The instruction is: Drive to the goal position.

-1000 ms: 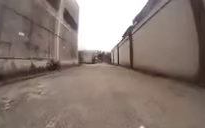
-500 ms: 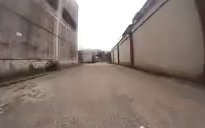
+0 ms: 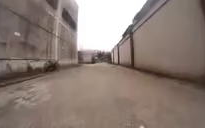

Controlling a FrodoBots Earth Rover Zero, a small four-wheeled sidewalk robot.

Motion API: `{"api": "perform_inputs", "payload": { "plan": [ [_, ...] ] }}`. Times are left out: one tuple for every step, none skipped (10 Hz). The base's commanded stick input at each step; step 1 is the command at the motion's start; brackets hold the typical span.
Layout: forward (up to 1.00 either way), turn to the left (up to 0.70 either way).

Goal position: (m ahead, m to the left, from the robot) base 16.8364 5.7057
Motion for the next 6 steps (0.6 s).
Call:
{"api": "perform_inputs", "payload": {
  "plan": [
    [0.30, 0.00],
    [0.30, 0.00],
    [0.30, 0.00],
    [0.30, 0.00],
    [0.30, 0.00],
    [0.30, 0.00]
  ]
}}
